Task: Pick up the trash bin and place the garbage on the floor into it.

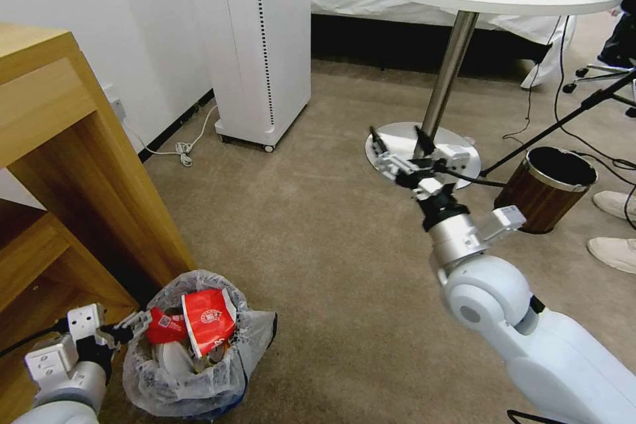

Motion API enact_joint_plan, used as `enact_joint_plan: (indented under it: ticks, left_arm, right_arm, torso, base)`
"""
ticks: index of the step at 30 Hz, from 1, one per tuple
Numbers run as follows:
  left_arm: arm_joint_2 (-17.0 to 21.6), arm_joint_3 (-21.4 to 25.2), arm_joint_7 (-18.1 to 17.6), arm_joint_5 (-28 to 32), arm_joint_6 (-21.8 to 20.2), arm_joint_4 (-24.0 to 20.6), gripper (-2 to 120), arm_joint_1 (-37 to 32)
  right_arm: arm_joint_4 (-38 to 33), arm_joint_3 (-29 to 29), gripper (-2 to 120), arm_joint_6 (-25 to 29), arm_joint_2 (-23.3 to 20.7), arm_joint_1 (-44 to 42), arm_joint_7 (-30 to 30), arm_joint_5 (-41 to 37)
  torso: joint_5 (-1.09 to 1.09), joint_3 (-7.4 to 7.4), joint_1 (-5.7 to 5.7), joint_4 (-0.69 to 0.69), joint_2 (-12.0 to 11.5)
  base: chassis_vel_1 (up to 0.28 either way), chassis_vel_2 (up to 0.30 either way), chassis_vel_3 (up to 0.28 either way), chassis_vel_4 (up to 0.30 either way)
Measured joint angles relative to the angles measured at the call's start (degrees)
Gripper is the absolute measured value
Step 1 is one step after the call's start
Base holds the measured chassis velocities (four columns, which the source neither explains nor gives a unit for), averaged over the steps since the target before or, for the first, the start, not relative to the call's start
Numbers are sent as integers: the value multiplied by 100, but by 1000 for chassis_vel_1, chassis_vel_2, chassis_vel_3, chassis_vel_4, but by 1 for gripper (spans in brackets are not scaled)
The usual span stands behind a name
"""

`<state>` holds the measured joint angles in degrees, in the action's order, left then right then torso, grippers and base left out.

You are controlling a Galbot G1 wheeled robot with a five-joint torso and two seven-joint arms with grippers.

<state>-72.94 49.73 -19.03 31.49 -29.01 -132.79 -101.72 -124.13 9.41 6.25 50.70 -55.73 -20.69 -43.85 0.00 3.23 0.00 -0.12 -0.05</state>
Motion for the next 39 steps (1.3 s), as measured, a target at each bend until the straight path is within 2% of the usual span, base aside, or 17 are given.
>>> enact_joint_plan:
  ticks: [6, 9, 10, 13, 18, 28, 34, 39]
  left_arm:
    - [-17, -6, 81, -147, 419, -54, 100, 6]
    - [-30, -21, 164, -272, 712, -114, 100, -44]
    - [-30, -21, 164, -272, 712, -114, 100, -44]
    - [-1, -35, 223, -348, 788, -229, 100, -118]
    - [124, -59, 328, -442, 861, -288, 100, -209]
    - [269, -135, 468, -566, 944, -246, 100, -286]
    - [416, -151, 490, -520, 1147, -2, 100, -33]
    - [607, -153, 758, -467, 1417, 321, 100, 188]
  right_arm:
    - [51, 582, 100, 79, 83, -396, -42, 328]
    - [11, 1332, 100, -138, 254, -960, -216, 680]
    - [11, 1332, 100, -138, 254, -960, -216, 680]
    - [-46, 1867, 100, -586, 356, -1569, -540, 1123]
    - [40, 2289, 100, -609, 441, -2179, -669, 1504]
    - [78, 2402, 100, -488, 809, -2816, -784, 2056]
    - [119, 2390, 100, -396, 1284, -3040, -806, 2333]
    - [173, 2369, 100, -261, 1520, -3081, -762, 2454]
  torso:
    - [0, 0, 0, 0, 0]
    - [0, -1, 0, 0, 0]
    - [0, -1, 0, 0, 0]
    - [1, -1, 0, -1, 0]
    - [0, -1, 0, -1, 0]
    - [0, -1, 0, 0, 0]
    - [-1, -1, 0, 0, 0]
    - [-2, 0, 0, 0, 0]
  base:
    - [0, 0, 0, 0]
    - [0, 0, 0, 0]
    - [0, 0, 0, 0]
    - [0, 0, 0, 0]
    - [0, 0, 0, 0]
    - [0, 0, 0, 0]
    - [0, 0, 0, 0]
    - [0, 0, 0, 0]
